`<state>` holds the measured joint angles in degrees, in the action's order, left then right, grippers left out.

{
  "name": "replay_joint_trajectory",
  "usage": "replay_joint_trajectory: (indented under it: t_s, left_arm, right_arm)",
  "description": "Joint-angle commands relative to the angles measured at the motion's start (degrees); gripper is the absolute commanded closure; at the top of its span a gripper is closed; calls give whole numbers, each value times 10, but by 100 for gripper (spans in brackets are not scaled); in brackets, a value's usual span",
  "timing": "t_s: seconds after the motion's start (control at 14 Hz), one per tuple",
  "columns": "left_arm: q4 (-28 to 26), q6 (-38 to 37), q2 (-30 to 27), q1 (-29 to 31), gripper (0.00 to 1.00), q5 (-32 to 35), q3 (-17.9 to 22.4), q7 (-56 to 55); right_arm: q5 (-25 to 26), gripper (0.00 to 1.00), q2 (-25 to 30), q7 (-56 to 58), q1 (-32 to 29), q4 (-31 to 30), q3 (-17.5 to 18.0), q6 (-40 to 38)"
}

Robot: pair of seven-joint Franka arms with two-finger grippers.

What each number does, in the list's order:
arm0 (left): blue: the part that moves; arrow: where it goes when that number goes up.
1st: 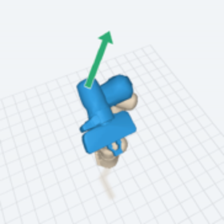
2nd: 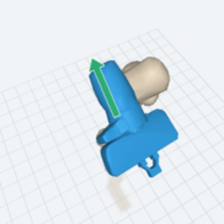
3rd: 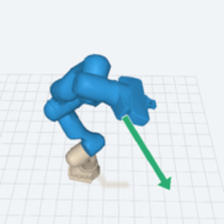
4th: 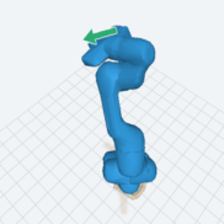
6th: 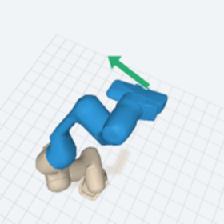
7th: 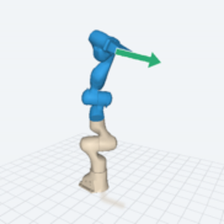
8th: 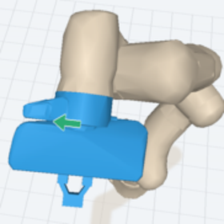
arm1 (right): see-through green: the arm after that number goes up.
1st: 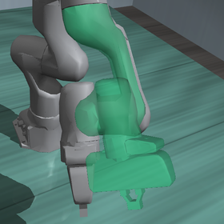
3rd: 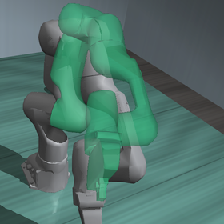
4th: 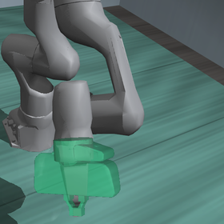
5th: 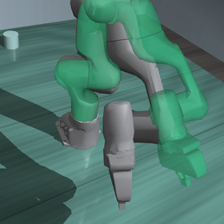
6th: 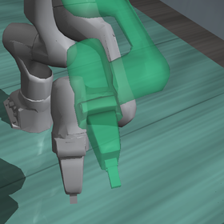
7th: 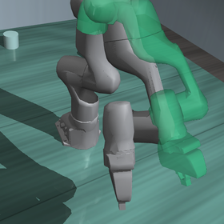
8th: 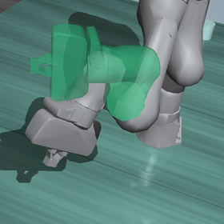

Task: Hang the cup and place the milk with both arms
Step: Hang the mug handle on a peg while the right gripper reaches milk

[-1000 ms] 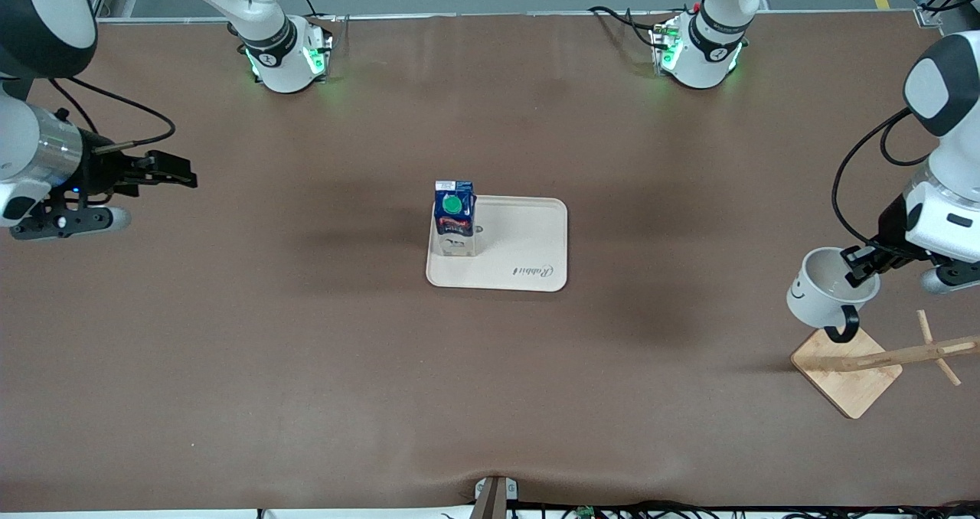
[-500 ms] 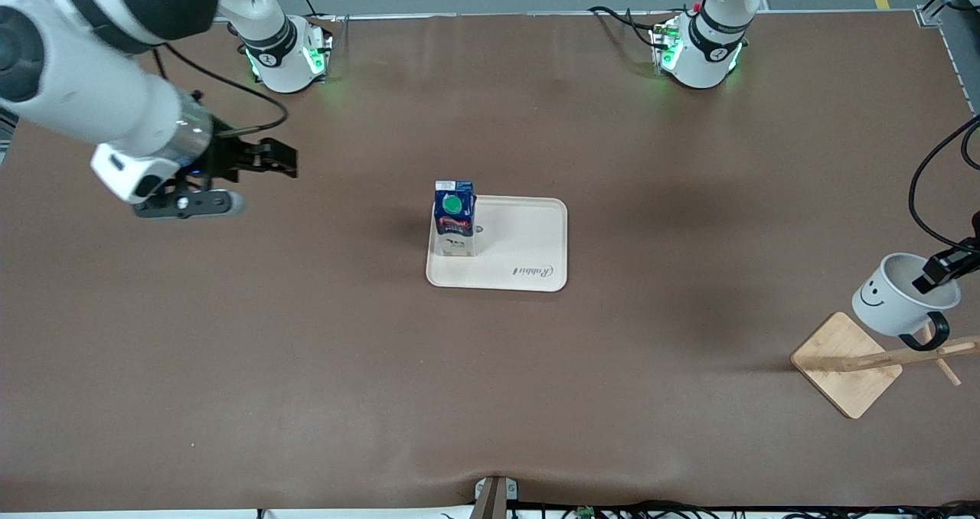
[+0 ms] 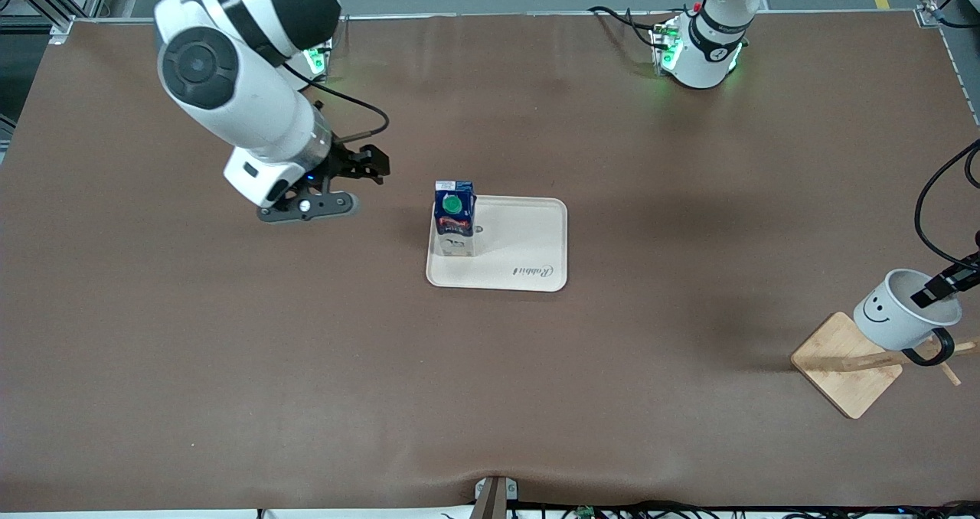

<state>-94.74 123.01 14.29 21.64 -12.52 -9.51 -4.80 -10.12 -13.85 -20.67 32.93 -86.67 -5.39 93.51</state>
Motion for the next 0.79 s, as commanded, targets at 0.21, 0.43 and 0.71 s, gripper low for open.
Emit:
replay_joint_trajectory:
  t_s: [0.21, 0.43, 0.71]
  left_arm:
    - [11, -3, 9, 16, 100, -33, -5, 6]
    - [6, -2, 14, 23, 100, -41, -5, 6]
    - [-3, -2, 18, 35, 100, -55, -5, 6]
  right_arm:
    - [-6, 0, -58, -67, 67, 6, -7, 61]
    - [-5, 0, -89, -68, 95, 6, -7, 79]
    - [-6, 0, -107, -69, 107, 5, -7, 92]
